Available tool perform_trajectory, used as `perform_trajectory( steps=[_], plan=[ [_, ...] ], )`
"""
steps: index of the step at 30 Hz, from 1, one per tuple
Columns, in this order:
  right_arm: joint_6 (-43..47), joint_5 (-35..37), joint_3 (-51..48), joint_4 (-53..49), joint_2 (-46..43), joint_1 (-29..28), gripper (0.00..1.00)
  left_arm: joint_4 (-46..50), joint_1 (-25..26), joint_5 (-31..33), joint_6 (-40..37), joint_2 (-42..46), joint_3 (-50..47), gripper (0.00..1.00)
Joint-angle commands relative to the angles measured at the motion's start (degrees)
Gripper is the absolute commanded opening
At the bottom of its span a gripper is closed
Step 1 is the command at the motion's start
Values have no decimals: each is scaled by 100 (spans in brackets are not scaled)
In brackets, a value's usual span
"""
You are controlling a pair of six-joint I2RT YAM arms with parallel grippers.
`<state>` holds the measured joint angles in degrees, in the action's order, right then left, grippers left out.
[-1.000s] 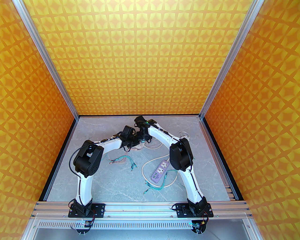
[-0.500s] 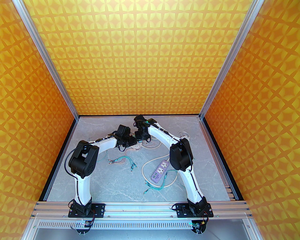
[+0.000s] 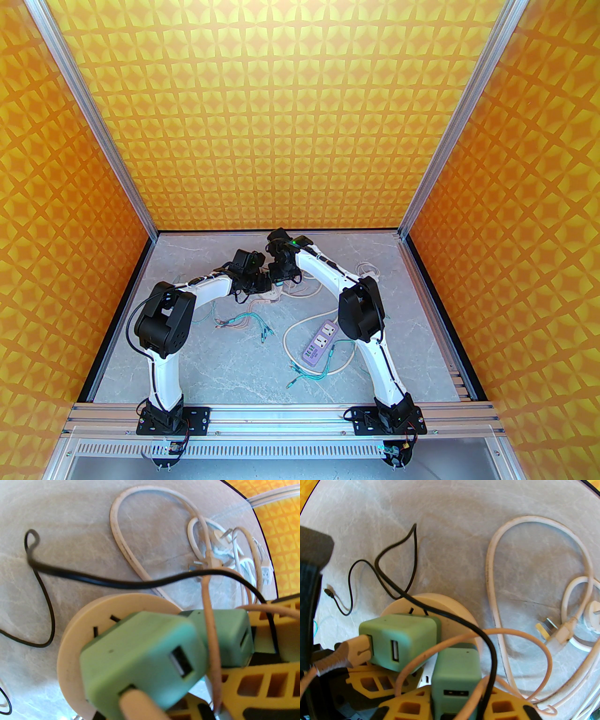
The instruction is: Pull the plug off the socket
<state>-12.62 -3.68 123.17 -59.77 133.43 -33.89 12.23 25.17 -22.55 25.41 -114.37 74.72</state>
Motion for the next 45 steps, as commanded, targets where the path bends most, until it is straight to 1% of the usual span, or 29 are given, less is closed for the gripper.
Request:
perform_trajectory(
  steps=[1,4,9,13,17,20,25,27,32,35,39,41,42,44,45],
  plan=[
    [145,-184,175,223,64,-59,27,-141,124,-197,-28,-244,-55,0],
    [137,4,21,309,14,-82,27,-98,202,-99,200,-491,-28,0],
    [87,233,-118,361,-31,-196,27,-487,286,-83,473,-627,-326,0],
    [52,309,-28,371,11,-433,28,-419,344,-82,584,-793,-263,0],
    [45,211,131,344,74,-579,28,-296,408,-57,623,-897,-171,0],
    [134,230,114,310,74,-513,27,-95,410,-2,617,-958,-83,0],
    [121,15,-257,442,-98,-40,27,115,410,57,601,-947,-78,0],
    [172,-38,-313,440,-139,31,27,210,410,70,590,-995,-30,0],
    [38,-158,-194,409,-116,-80,27,337,441,67,601,-1112,119,0],
    [3,-46,190,230,0,-350,28,436,479,71,573,-1167,235,0],
    [5,-75,822,-57,246,-668,28,537,489,67,586,-1268,329,0],
    [9,-175,969,-135,322,-689,28,546,500,66,579,-1290,347,0],
    [37,-73,997,-174,325,-689,28,546,505,69,582,-1294,335,0],
    [84,95,908,-205,271,-627,28,545,503,66,580,-1282,318,0],
    [55,48,764,-151,225,-546,28,530,501,66,579,-1261,307,0]
  ],
)
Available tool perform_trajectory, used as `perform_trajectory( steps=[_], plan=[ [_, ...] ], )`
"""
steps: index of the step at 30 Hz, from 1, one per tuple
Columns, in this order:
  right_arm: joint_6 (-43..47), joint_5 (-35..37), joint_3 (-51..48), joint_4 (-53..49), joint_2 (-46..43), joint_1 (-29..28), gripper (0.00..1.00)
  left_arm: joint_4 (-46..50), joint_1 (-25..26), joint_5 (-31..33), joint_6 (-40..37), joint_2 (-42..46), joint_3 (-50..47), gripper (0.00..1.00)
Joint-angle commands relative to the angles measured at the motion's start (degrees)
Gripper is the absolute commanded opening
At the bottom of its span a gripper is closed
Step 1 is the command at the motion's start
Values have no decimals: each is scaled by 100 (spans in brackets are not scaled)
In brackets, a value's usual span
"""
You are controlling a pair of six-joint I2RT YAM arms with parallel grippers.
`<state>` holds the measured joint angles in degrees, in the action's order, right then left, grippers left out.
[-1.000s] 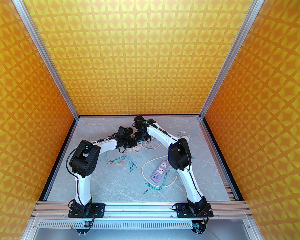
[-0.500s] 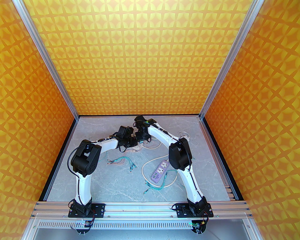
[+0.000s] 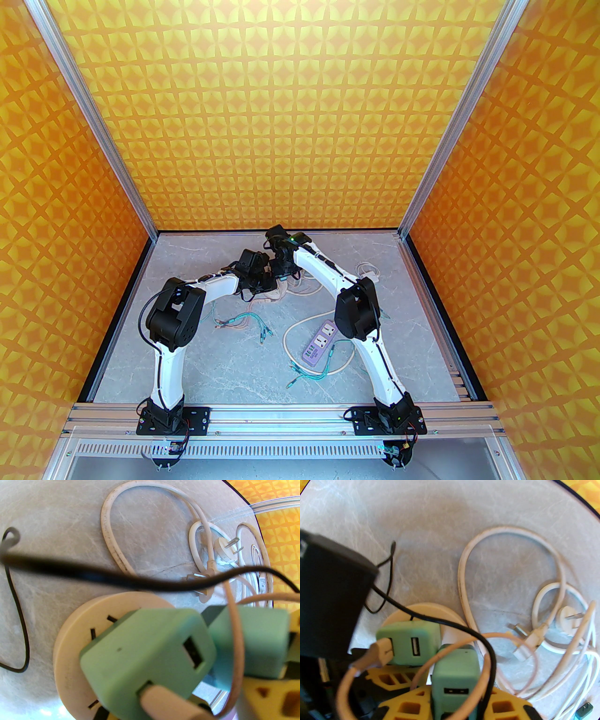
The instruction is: Pull the plug off the socket
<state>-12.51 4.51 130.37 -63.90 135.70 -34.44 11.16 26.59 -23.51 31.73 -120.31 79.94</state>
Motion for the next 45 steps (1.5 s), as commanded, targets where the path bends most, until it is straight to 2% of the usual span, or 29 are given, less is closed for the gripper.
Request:
perform_trajectory(
  steps=[1,6,15,23,25,28,31,36,39,45],
  plan=[
    [10,-868,-123,344,-69,-397,27,625,363,166,-52,-653,-237,0],
    [-45,-1130,-1341,1076,-832,29,28,615,352,162,-65,-590,-275,0],
    [-82,-1318,-2625,1701,-2178,542,29,668,347,163,-95,-538,-251,0],
    [-498,-1567,-3991,2381,-2950,1202,33,685,288,180,-148,-131,-288,0],
    [-678,-1751,-4370,2633,-3021,1447,33,747,285,180,-172,62,-239,7],
    [-906,-2092,-4765,2936,-3010,1744,33,913,286,180,-243,347,-93,23],
    [-1057,-2385,-5002,3181,-2897,1949,33,1117,285,221,-288,553,18,27],
    [-1326,-2725,-5282,3565,-2708,2310,33,1315,281,365,-403,899,-54,47],
    [-1406,-3006,-5427,3716,-2676,2450,33,1388,280,498,-462,1146,-195,45],
    [-1360,-2877,-5522,3813,-3130,2467,34,1391,276,591,-471,1699,-563,46]
  ],
)
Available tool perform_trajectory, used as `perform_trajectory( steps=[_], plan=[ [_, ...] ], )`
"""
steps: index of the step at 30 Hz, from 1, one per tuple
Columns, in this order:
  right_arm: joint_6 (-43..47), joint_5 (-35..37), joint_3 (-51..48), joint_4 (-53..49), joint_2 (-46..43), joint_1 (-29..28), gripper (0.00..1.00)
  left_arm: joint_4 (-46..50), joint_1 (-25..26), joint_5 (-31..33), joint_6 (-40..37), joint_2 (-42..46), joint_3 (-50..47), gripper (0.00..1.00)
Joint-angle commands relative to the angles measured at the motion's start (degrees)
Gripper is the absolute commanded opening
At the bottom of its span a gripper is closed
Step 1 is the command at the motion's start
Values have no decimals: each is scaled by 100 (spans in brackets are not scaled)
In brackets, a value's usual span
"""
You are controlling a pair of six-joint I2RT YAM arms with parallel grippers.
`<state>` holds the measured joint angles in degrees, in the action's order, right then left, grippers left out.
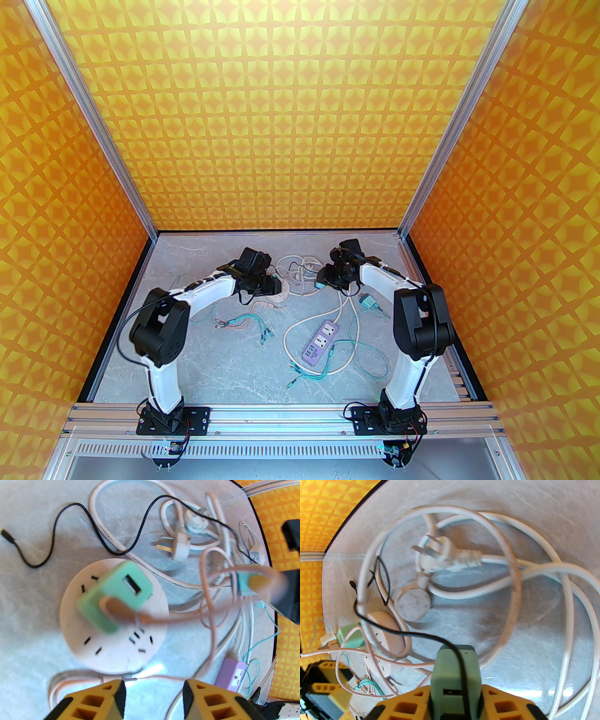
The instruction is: Pull the plug off the socket
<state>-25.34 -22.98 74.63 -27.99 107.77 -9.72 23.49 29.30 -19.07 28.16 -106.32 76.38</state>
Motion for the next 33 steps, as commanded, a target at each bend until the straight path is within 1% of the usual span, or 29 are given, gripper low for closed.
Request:
perform_trajectory(
  steps=[1,5,7,10,14,18,21,24,26,30,33],
  plan=[
    [-40,-152,137,162,-337,-4,34,132,4,141,-112,378,-262,46],
    [-103,-461,527,75,-483,-21,34,172,4,143,-143,546,-401,46],
    [-108,-426,746,29,-650,-30,34,125,6,141,-113,578,-479,47],
    [-107,-337,1365,-179,-671,-5,35,26,5,147,-60,595,-567,47],
    [-397,-490,2277,-203,-230,118,34,25,3,145,-58,651,-598,47],
    [-612,-153,3082,-252,417,347,32,59,3,142,-64,821,-613,47],
    [-647,53,3500,-264,847,573,33,106,5,189,-56,1007,-673,47],
    [-656,205,3721,-300,1179,802,33,159,9,226,-44,1190,-721,47],
    [-727,258,3652,-210,1271,988,33,212,0,283,-48,1324,-746,47],
    [-925,45,3319,142,1527,1349,34,276,-3,329,-65,1508,-774,48],
    [-716,-100,3530,-215,1942,1415,34,303,-3,343,-56,1556,-770,48]
  ],
)
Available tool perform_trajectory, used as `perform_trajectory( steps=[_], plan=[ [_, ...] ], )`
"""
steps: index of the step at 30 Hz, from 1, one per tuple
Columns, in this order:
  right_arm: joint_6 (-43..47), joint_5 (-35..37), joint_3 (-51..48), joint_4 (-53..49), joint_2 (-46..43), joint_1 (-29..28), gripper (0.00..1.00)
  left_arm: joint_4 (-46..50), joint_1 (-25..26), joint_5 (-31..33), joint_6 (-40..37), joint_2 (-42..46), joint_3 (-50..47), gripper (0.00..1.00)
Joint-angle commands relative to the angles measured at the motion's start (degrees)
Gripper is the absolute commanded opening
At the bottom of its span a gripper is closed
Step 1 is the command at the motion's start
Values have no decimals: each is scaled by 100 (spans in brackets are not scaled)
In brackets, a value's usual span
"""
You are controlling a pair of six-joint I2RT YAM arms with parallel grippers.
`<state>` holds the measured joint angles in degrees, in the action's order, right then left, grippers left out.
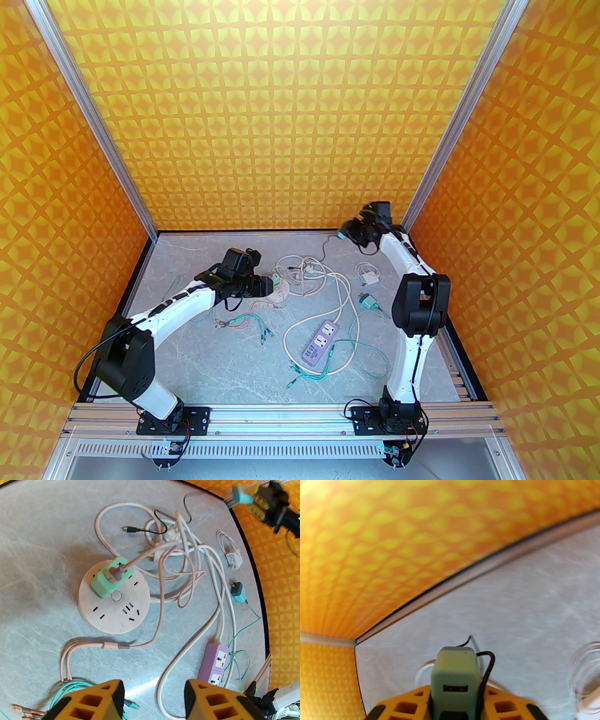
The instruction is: Pull the plug off the socket
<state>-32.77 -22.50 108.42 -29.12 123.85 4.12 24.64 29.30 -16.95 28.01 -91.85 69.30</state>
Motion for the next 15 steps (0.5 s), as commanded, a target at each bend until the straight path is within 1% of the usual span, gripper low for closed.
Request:
perform_trajectory(
  steps=[1,5,9,11,15],
  plan=[
    [94,-183,174,-163,415,34,34,194,-3,139,-50,119,-65,48],
    [208,-146,110,-214,584,30,36,189,-3,174,-38,124,-99,48],
    [345,-331,331,-503,887,32,38,150,-3,175,-27,80,-122,48],
    [416,-281,413,-669,1003,30,38,181,-3,191,-36,63,-101,48],
    [648,-8,422,-871,1036,28,45,215,-3,270,-55,84,-83,48]
  ],
)
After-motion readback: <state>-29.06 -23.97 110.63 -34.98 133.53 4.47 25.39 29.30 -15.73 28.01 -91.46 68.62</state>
